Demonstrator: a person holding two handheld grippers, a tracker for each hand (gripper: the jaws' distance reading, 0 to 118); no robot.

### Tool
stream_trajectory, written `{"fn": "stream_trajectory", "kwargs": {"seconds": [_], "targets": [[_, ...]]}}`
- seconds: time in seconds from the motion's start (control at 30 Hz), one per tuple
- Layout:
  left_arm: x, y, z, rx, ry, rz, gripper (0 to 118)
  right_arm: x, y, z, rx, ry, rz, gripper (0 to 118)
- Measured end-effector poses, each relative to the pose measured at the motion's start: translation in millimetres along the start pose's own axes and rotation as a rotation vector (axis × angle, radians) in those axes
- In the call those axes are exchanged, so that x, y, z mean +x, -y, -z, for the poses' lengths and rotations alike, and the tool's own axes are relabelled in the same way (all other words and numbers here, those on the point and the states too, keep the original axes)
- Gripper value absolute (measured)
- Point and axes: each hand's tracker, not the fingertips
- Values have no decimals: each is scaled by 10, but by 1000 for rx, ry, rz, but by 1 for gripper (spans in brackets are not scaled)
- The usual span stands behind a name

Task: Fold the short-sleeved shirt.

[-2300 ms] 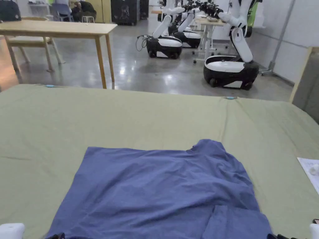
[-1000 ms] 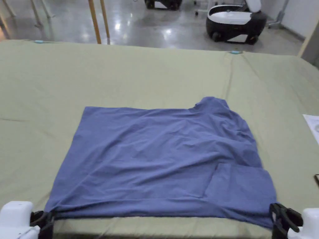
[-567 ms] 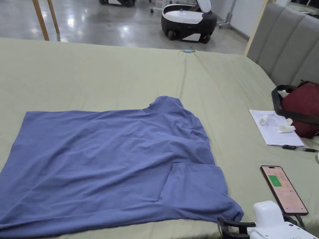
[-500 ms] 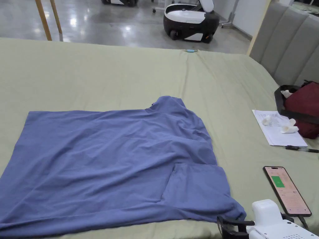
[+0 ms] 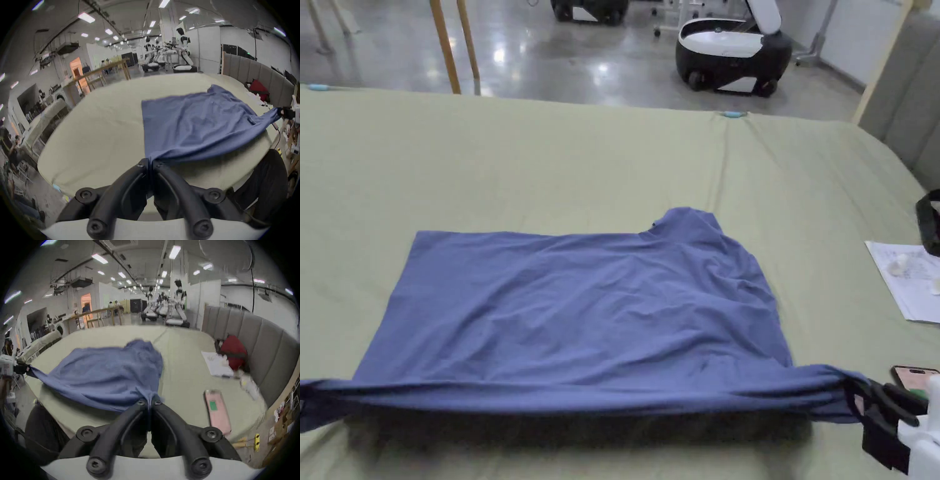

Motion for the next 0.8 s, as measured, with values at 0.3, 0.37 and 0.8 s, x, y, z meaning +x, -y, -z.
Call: {"fn": "stream_trajectory", "kwargs": {"seconds": [0.3, 0.37, 0.8], "targets": [[-290, -1018, 1312, -56, 9, 30, 3, 28, -1025, 1217, -32, 29, -10, 4], [-318, -1016, 1716, -135, 9, 14, 3, 45, -992, 1592, -121, 40, 5, 4], [6, -584, 875, 59, 135, -267, 117, -167, -466, 1050, 47, -40, 46, 97]]}}
